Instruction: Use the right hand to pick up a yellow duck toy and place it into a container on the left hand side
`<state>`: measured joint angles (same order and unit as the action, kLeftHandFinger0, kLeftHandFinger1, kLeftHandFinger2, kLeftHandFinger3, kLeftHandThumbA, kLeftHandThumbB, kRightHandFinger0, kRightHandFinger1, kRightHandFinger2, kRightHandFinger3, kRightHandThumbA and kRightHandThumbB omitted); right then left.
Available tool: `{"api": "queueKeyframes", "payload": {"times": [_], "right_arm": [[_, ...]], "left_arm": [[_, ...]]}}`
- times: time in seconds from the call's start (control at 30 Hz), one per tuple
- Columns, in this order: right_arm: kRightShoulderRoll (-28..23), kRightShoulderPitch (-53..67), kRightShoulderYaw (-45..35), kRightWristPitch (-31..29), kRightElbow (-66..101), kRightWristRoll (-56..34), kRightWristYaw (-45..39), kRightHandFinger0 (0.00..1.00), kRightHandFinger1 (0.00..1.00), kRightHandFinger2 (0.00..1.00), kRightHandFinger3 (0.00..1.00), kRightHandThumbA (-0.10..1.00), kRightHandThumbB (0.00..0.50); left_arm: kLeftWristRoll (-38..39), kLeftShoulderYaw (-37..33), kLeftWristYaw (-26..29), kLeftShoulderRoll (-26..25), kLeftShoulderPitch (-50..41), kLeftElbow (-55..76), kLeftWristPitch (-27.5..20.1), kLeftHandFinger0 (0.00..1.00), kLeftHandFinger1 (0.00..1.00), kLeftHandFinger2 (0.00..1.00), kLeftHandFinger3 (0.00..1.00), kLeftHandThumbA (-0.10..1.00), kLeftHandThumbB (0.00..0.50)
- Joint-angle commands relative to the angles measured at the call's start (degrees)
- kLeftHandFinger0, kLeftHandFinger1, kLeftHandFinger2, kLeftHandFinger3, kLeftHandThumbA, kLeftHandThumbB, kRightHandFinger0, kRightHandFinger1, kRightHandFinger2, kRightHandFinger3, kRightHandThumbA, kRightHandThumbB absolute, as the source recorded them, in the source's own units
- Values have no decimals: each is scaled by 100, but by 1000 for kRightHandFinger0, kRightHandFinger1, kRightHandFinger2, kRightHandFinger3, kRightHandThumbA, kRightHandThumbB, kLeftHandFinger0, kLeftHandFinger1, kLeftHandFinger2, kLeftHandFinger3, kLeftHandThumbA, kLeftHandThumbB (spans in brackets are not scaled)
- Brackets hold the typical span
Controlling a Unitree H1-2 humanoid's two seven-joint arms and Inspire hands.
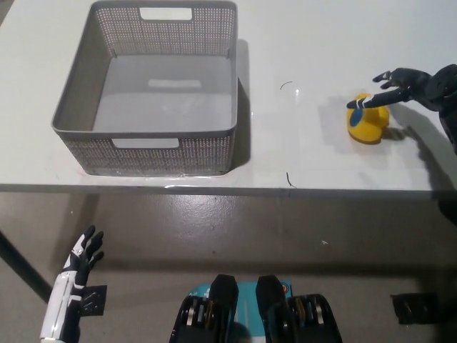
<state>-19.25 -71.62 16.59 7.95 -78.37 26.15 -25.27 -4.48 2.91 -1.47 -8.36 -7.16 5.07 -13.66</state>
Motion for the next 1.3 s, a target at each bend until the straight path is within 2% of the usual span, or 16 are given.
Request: {"api": "queueKeyframes", "payload": {"times": [0.0, 0.13, 0.23, 0.37, 0.53, 0.6, 0.67, 0.93, 1.03, 1.1, 1.13, 1.17, 1.2, 1.23, 1.27], "right_arm": [[-111, -320, 129, -253, 54, -80, -381, 1000, 1000, 1000, 1000, 967, 500], [-82, -285, 129, -232, 80, -125, -357, 1000, 1000, 1000, 1000, 922, 496], [19, -308, 271, -211, 11, -22, -318, 1000, 1000, 1000, 1000, 948, 500], [134, -270, 229, -214, -75, -152, -346, 1000, 1000, 1000, 1000, 832, 500], [269, -202, 542, -384, -135, 83, -324, 1000, 1000, 1000, 1000, 912, 495], [366, -181, 508, -169, -201, -30, -258, 1000, 1000, 1000, 1000, 839, 500], [396, -151, 663, -190, -222, 100, -236, 1000, 1000, 1000, 1000, 855, 500], [455, -87, 943, -251, -341, 171, -286, 1000, 1000, 1000, 1000, 796, 500], [505, -106, 976, -208, -369, 169, -292, 1000, 1000, 1000, 1000, 694, 500], [538, -112, 1057, -258, -377, 226, -270, 1000, 1000, 1000, 1000, 568, 478], [569, -131, 1141, -243, -384, 299, -224, 1000, 1000, 1000, 1000, 435, 437], [591, -148, 1188, -171, -395, 329, -203, 1000, 1000, 1000, 1000, 391, 424], [651, -176, 1182, 169, -434, 309, -9, 1000, 1000, 1000, 1000, 258, 413], [666, -157, 1228, 153, -428, 351, 233, 845, 1000, 1000, 1000, 131, 366], [683, -122, 1204, 234, -426, 330, 529, 212, 400, 621, 1000, -17, 330]], "left_arm": [[86, 46, -31, -91, 51, 236, -89, 1000, 1000, 1000, 1000, 1000, 19], [91, 50, -43, -103, 69, 229, -118, 1000, 1000, 1000, 1000, 1000, 24], [123, 67, -52, -108, 81, 258, -84, 1000, 1000, 1000, 1000, 1000, 31], [122, 107, -40, -127, 99, 251, -118, 1000, 1000, 1000, 1000, 1000, 14], [161, 150, -28, -135, 70, 282, -152, 1000, 1000, 1000, 1000, 1000, 16], [197, 184, -24, -151, 77, 292, -185, 1000, 1000, 1000, 1000, 1000, 22], [227, 209, -18, -150, 80, 319, -157, 1000, 1000, 1000, 1000, 1000, 29], [362, 322, -42, -174, 84, 365, -226, 1000, 1000, 1000, 1000, 1000, 0], [423, 377, -43, -180, 94, 383, -225, 1000, 1000, 1000, 1000, 1000, 0], [408, 405, -26, -187, 103, 368, -280, 1000, 1000, 1000, 1000, 1000, 0], [418, 422, -23, -195, 101, 371, -281, 1000, 1000, 1000, 1000, 1000, 5], [428, 430, -31, -204, 94, 382, -268, 1000, 1000, 1000, 1000, 1000, 5], [434, 457, -14, -207, 97, 378, -304, 1000, 1000, 1000, 1000, 1000, 0], [430, 468, -8, -210, 93, 393, -288, 1000, 1000, 1000, 1000, 1000, 0], [434, 472, -8, -206, 92, 409, -261, 1000, 1000, 1000, 1000, 1000, 0]]}}
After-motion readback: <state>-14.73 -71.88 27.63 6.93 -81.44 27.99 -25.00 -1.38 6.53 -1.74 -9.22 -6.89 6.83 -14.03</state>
